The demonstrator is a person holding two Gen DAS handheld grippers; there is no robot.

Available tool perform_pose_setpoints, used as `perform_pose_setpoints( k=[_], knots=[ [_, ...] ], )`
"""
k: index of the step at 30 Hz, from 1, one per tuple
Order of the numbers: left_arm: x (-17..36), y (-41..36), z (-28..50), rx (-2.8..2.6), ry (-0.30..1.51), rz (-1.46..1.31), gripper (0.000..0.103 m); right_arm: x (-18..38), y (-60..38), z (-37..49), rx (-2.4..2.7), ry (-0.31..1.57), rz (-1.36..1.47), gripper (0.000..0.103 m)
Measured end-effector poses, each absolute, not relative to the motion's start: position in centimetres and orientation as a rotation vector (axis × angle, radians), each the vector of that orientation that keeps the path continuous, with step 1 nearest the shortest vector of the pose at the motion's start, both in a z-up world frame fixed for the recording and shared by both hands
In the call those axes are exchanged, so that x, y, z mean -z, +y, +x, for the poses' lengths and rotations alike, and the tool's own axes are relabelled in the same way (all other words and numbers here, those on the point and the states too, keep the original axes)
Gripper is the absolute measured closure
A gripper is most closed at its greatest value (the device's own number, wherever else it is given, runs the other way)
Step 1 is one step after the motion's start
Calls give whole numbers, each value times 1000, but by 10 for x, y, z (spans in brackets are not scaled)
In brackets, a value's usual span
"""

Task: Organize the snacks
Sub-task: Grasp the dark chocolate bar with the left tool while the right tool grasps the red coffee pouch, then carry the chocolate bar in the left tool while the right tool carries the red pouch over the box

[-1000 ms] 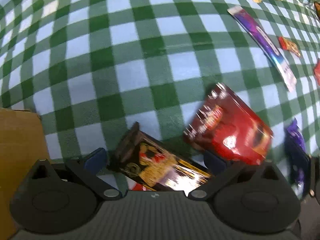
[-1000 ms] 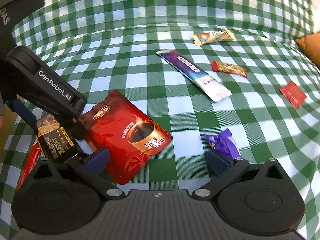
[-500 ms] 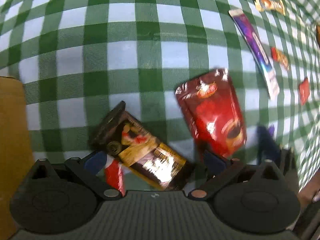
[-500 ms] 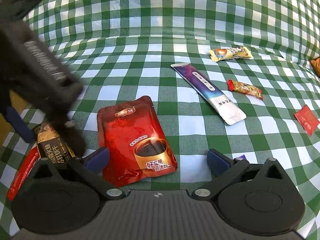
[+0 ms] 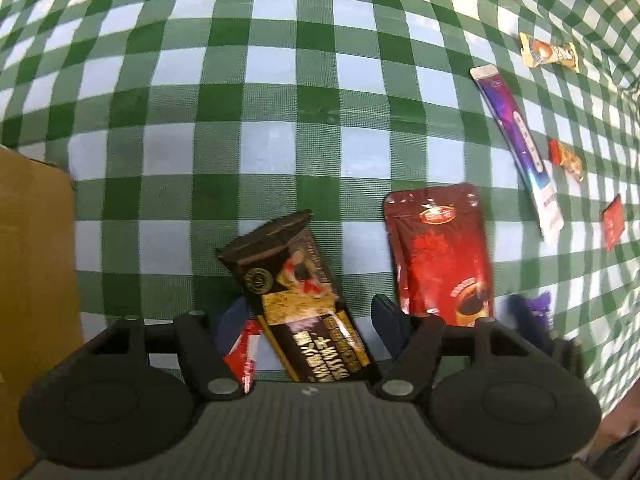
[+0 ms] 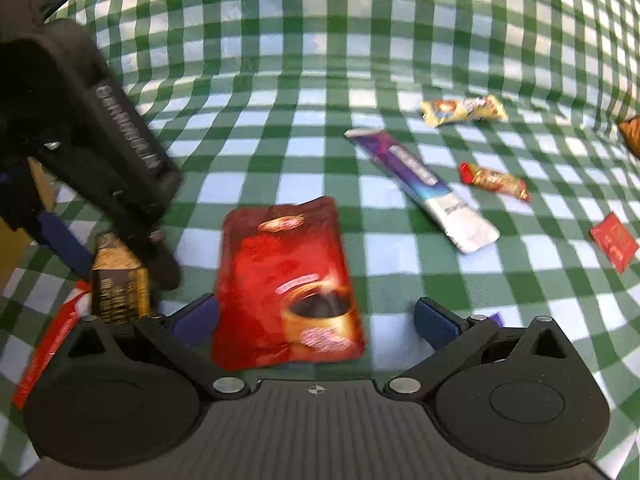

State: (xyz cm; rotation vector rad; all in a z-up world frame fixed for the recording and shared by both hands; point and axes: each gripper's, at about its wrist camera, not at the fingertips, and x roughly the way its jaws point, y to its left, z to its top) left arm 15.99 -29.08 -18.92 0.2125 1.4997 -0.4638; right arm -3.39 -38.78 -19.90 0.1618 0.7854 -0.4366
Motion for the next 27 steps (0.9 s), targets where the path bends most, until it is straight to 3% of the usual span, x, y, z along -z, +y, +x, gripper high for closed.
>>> perform_pose_setpoints(
  k=[3,6,8,10,12,15,20,27],
  knots=[
    [195,-291,157,476,1515,192,16,203,-379,-29,424,773,108,0],
    [200,-299,153,498,1490,246,14,206,-379,-29,417,741,113,0],
    [207,-304,139,479,1450,295,23,207,-376,-30,414,731,97,0],
    [201,-303,134,510,1427,281,43,205,-373,-33,387,723,93,7],
    [189,-302,129,535,1412,242,67,200,-366,-38,332,703,83,37],
    [174,-298,127,560,1377,226,67,196,-362,-41,380,706,83,44],
    [151,-277,139,563,1334,205,68,186,-372,-55,510,706,160,47],
    [97,-244,120,640,1223,165,70,131,-346,-91,549,572,171,47]
  ],
)
